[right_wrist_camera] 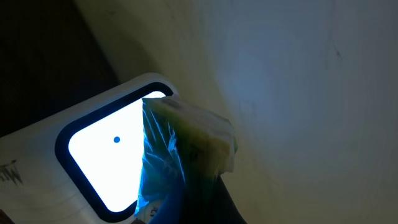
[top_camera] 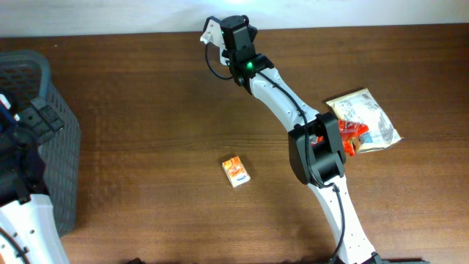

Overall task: Scan the item barcode
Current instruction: 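Hold the green-and-white pack in front of the scanner window, then carry the pack right and drop it onto the bag pile, then move the right gripper left over the orange box, then lower the right gripper and grasp the orange box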

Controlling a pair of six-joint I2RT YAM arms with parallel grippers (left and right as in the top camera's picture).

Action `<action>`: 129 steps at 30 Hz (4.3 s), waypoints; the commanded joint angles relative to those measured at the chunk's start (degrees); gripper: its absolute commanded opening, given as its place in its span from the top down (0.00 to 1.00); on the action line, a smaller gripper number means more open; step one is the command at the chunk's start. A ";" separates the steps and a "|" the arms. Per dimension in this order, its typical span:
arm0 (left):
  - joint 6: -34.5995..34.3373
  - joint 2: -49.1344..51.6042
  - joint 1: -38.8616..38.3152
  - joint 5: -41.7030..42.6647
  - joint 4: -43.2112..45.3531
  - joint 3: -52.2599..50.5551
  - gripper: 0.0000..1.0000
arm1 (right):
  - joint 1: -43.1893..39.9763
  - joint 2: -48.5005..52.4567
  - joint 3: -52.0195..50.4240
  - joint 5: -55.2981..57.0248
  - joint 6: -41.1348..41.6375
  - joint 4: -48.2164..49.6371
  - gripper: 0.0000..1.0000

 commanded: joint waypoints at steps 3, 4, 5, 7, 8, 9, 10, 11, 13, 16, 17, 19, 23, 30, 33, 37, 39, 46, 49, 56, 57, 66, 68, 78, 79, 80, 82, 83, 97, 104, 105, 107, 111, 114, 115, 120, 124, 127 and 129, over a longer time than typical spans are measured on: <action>0.72 -0.13 0.26 -0.22 0.11 0.22 0.01 | 0.55 0.20 0.33 -0.04 0.61 0.22 0.96; 0.72 -0.13 0.26 -0.22 0.11 0.22 0.01 | 0.68 0.20 0.33 -0.02 0.61 0.22 0.96; 0.72 -0.13 0.26 -0.22 0.11 0.22 0.01 | 0.85 -0.02 0.33 -0.04 0.61 0.22 0.96; 0.72 -0.13 0.26 -0.22 0.11 0.22 0.01 | 1.38 -0.68 0.33 -0.04 0.61 0.22 0.96; 0.72 -0.13 0.26 -0.22 0.11 0.22 0.01 | 1.53 -1.16 0.33 -0.04 0.61 0.20 0.96; 0.72 -0.13 0.26 -0.22 0.11 0.22 0.01 | 1.75 -1.81 0.33 -0.04 0.63 0.20 0.96; 0.72 -0.13 0.26 -0.22 0.11 0.22 0.01 | 1.86 -2.56 0.33 -0.07 0.63 0.17 0.96; 0.72 -0.13 0.26 -0.22 0.11 0.22 0.01 | 1.99 -3.52 0.33 -0.07 0.66 0.13 0.96; 0.72 -0.13 0.26 -0.22 0.11 0.22 0.01 | 2.25 -6.12 0.33 -0.11 1.38 -1.51 0.96; 0.72 -0.13 0.26 -0.22 0.11 0.22 0.01 | 2.23 -11.54 0.35 -0.15 10.82 -8.83 0.96; 0.72 -0.13 0.26 -0.22 0.11 0.22 0.01 | 2.23 -13.62 0.35 -0.15 15.28 -12.96 0.96; 0.72 -0.13 0.26 -0.22 0.11 0.22 0.01 | 2.14 -17.92 0.35 -0.15 25.62 -22.16 0.96; 0.72 -0.13 0.26 -0.22 0.11 0.22 0.01 | 0.76 -26.08 0.35 -0.15 55.84 -42.34 0.96; 0.72 -0.13 0.26 -0.22 0.11 0.22 0.01 | -9.86 -28.55 -0.37 -2.12 80.91 -73.59 0.96; 0.72 -0.13 0.26 -0.22 0.11 0.22 0.01 | -15.65 -27.12 -4.57 -7.37 81.26 -77.33 0.96; 0.72 -0.13 0.26 -0.22 0.11 0.22 0.01 | -22.64 -26.77 -16.33 -11.32 81.29 -76.26 0.96; 0.72 -0.13 0.26 -0.22 0.11 0.22 0.01 | -25.11 -26.77 -21.27 -13.07 81.24 -75.17 0.96; 0.72 -0.13 0.26 -0.22 0.11 0.22 0.01 | -27.82 -27.54 -22.34 -17.88 74.34 -75.10 0.39; 0.72 -0.13 0.26 -0.22 0.11 0.22 0.01 | -26.84 -28.87 -17.88 -24.57 68.78 -75.76 0.38; 0.72 -0.13 0.26 -0.22 0.11 0.22 0.01 | -15.69 -29.70 -13.51 -42.64 58.62 -75.91 0.39; 0.72 -0.13 0.26 -0.22 0.11 0.22 0.01 | -13.66 -29.70 -13.94 -42.62 57.53 -75.84 0.40; 0.72 -0.13 0.26 -0.22 0.11 0.22 0.01 | 5.22 -29.59 -25.77 -41.66 56.26 -67.93 0.45; 0.72 -0.13 0.26 -0.22 0.11 0.22 0.01 | 9.01 -29.59 -28.55 -41.44 54.42 -65.44 0.46; 0.72 -0.13 0.26 -0.22 0.11 0.22 0.01 | 25.16 -28.17 -35.91 -16.13 62.95 -55.21 0.61; 0.72 -0.13 0.26 -0.22 0.11 0.22 0.01 | 25.44 -27.61 -35.93 -14.73 64.48 -55.19 0.61; 0.72 -0.13 0.26 -0.22 0.11 0.22 0.01 | 25.44 -26.93 -35.93 -14.40 65.48 -55.17 0.61; 0.72 -0.13 0.26 -0.22 0.11 0.22 0.01 | 25.31 -26.38 -35.93 -13.88 67.17 -55.25 0.61; 0.72 -0.13 0.26 -0.22 0.11 0.22 0.01 | 25.24 -26.36 -35.93 -13.73 67.21 -55.28 0.61; 0.72 -0.13 0.26 -0.22 0.11 0.22 0.01 | 20.35 -20.44 -33.66 -19.96 67.98 -58.60 0.71; 0.72 -0.13 0.26 -0.22 0.11 0.22 0.01 | 19.43 -20.06 -29.20 -20.83 68.22 -61.59 0.96; 0.72 -0.13 0.26 -0.22 0.11 0.22 0.01 | 19.43 -20.17 -28.09 -20.65 68.22 -62.49 0.96; 0.72 -0.13 0.26 -0.22 0.11 0.22 0.01 | 19.34 -20.39 -26.27 -21.00 68.22 -63.39 0.96; 0.72 -0.13 0.26 -0.22 0.11 0.22 0.01 | 17.77 -21.68 -18.51 -34.27 61.99 -65.96 0.96; 0.72 -0.13 0.26 -0.22 0.11 0.22 0.01 | 14.10 -21.77 -14.99 -48.98 57.40 -63.93 0.96; 0.72 -0.13 0.26 -0.22 0.11 0.22 0.01 | 12.66 -21.46 -15.69 -53.35 57.37 -61.64 0.96; 0.72 -0.13 0.26 -0.22 0.11 0.22 0.01 | 8.28 -16.79 -23.21 -72.15 57.57 -49.51 0.96; 0.72 -0.13 0.26 -0.22 0.11 0.22 0.01 | 6.45 -13.42 -24.63 -69.88 58.07 -47.84 0.96; 0.72 -0.13 0.26 -0.22 0.11 0.22 0.01 | 4.87 -12.96 -24.65 -62.01 60.37 -48.09 0.96; 0.72 -0.13 0.26 -0.22 0.11 0.22 0.01 | 4.24 -12.96 -24.65 -60.81 60.65 -48.17 0.96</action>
